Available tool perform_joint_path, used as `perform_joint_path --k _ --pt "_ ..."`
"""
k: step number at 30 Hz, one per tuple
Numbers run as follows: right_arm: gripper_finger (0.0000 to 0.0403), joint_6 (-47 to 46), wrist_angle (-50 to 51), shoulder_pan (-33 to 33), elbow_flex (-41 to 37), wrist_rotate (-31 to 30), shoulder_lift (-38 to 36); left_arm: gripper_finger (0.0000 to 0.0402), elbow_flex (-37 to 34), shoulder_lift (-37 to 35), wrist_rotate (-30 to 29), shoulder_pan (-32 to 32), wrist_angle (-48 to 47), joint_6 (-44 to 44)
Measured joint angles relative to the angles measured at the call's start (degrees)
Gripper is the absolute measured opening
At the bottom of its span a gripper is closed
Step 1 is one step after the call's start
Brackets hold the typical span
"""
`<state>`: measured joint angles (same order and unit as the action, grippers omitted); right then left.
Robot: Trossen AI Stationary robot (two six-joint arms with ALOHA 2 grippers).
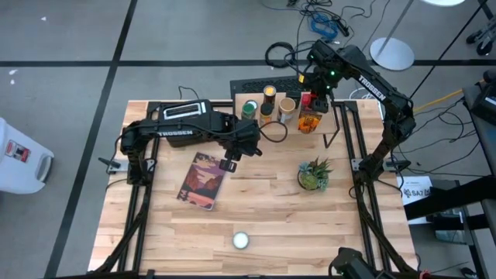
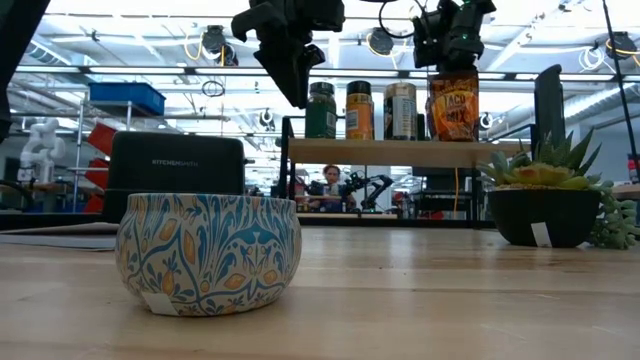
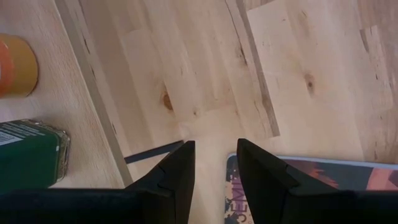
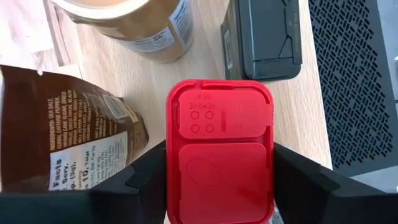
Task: Shelf spices
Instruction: Put the red seasoning can on the shelf
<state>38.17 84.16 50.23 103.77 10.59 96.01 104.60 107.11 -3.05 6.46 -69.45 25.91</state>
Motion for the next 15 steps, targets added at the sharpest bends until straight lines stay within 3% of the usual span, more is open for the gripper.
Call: perform_joint_path --k 15 --pt "0.0225 -1.5 0.1 0.0 0.0 0.1 0.0 0.0128 0.0 0.0 0.0 0.0 0.0 0.0"
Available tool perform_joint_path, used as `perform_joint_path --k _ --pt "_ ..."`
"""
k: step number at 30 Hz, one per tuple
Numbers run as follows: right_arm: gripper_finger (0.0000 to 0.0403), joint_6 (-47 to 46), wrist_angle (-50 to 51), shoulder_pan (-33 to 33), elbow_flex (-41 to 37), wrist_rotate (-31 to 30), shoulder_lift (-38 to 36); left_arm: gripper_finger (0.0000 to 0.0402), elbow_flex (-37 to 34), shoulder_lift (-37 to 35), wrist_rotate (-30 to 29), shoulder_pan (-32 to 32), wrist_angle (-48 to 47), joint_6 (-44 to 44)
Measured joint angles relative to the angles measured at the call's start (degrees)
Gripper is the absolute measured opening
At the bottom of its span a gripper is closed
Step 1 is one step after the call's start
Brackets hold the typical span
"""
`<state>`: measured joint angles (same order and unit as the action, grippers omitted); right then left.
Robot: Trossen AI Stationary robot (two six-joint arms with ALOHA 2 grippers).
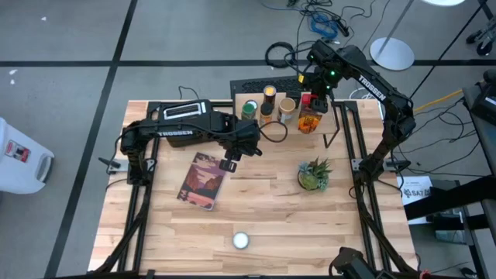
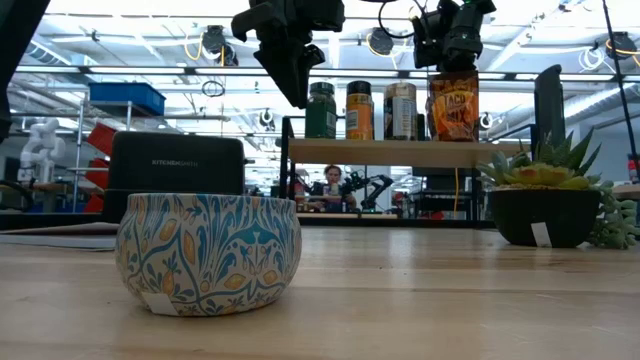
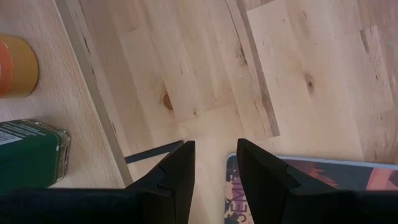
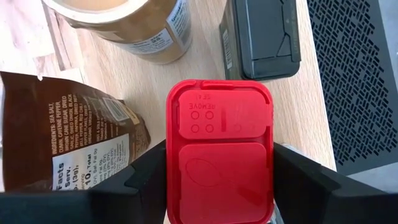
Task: Shelf spices
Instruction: Put the red seasoning can on the shelf
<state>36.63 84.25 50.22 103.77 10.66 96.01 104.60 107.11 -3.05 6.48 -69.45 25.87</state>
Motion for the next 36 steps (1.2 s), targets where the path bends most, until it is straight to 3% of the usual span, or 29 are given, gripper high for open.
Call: perform_joint_path --k 36 --pt "0.0227 -1.9 0.5 0.0 0.0 0.0 0.0 0.0128 0.0 0.0 0.0 0.0 0.0 -0.1"
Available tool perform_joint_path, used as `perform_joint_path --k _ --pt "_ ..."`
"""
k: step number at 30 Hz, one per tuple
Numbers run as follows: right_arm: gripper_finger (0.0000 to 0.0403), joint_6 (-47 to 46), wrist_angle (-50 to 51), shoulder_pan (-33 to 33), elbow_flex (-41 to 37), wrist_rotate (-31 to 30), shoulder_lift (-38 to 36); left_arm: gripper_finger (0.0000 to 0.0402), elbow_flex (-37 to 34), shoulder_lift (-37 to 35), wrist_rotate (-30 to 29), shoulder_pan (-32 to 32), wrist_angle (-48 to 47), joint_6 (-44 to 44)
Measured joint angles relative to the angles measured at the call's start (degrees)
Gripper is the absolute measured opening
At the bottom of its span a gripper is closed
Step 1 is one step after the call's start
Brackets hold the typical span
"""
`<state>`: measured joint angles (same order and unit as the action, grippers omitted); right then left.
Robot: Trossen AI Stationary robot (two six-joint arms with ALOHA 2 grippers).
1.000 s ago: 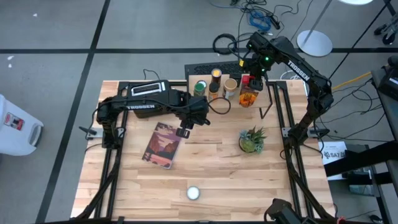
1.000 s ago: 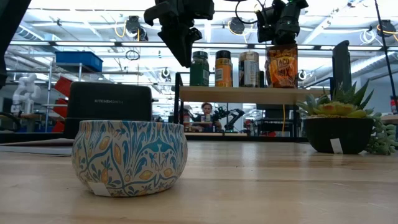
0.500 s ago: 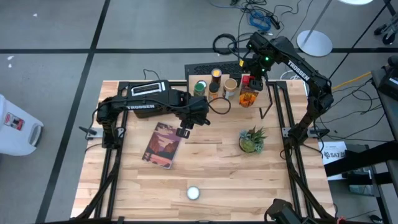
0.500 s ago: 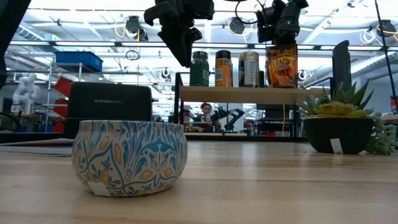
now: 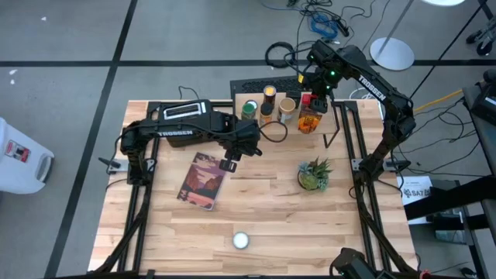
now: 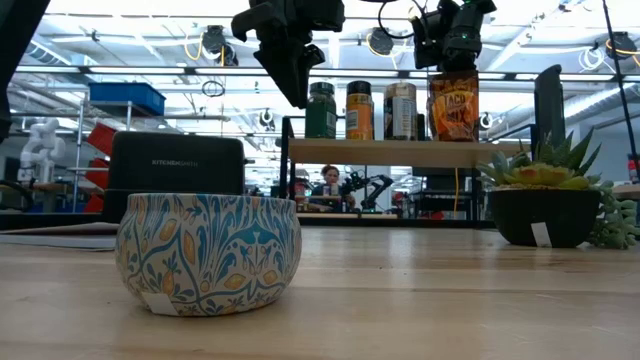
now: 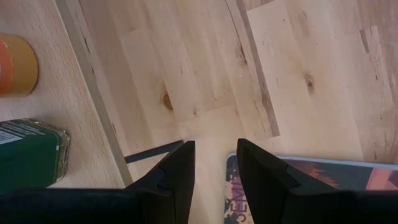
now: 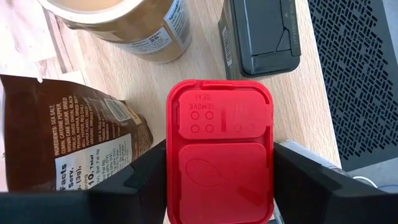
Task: Shelf spices
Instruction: Put the red seasoning can on the shelf, then return to Home Position
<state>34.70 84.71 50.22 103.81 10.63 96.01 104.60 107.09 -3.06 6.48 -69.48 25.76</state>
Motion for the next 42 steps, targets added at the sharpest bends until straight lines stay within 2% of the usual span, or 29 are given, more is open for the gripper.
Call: perform_joint_path --k 12,22,42 --pt "0.0278 -1.7 0.9 0.0 0.1 0.0 0.0 0.0128 0.0 0.0 0.0 0.0 0.0 0.0" --pt "0.0278 -1.8 0.7 0.0 0.1 0.1 -0.7 0.0128 0.0 0.0 -0.1 0.0 0.0 0.0" --pt "0.0278 -1.9 -4.9 0.0 0.1 -0.7 -7.5 0.0128 0.0 0.0 -1.0 0.0 0.0 0.0"
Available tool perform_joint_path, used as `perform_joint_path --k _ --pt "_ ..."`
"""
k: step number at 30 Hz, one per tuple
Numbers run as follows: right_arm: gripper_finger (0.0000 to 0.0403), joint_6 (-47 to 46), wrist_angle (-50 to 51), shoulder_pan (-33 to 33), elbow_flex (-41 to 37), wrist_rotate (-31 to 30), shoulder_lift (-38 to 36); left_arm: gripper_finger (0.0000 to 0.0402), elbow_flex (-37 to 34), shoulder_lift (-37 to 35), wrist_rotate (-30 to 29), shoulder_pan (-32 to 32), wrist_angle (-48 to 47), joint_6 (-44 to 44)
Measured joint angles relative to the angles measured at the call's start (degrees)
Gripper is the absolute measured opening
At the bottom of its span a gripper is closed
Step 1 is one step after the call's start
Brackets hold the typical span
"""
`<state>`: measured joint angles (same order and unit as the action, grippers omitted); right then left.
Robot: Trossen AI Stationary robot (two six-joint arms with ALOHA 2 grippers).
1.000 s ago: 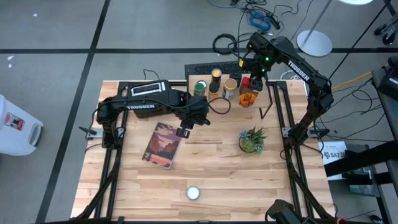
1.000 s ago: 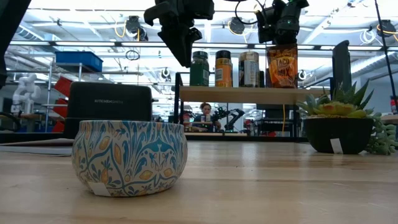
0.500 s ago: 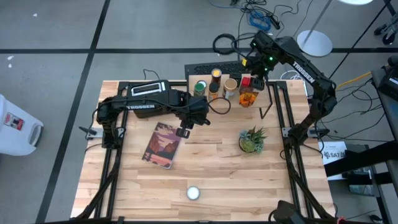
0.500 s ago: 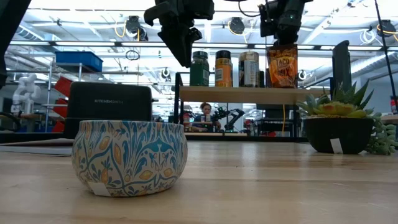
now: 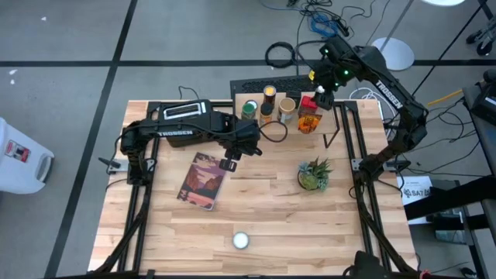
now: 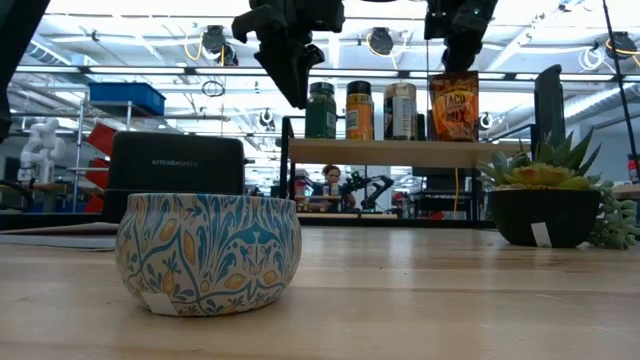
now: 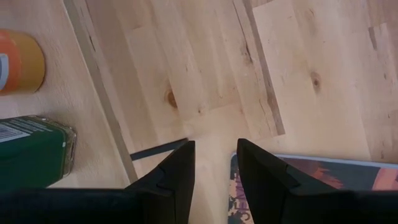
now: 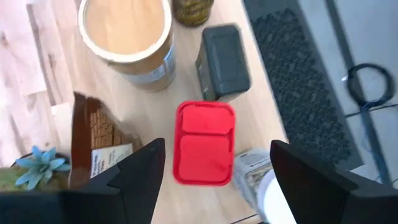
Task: Shelf spices
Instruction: Return to Home Position
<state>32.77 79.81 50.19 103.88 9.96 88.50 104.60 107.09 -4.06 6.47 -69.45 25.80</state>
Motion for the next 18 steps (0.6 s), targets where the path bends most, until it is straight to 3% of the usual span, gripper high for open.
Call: perform_joint_path --k 8,18 --pt "0.0278 0.3 -3.7 0.0 0.3 -1.2 -1.7 0.0128 0.0 0.0 -2.1 0.0 0.3 0.0" --pt "0.0278 -0.4 -4.2 0.0 6.5 0.5 -1.9 0.0128 0.0 -3.8 -2.2 0.1 1.9 0.1"
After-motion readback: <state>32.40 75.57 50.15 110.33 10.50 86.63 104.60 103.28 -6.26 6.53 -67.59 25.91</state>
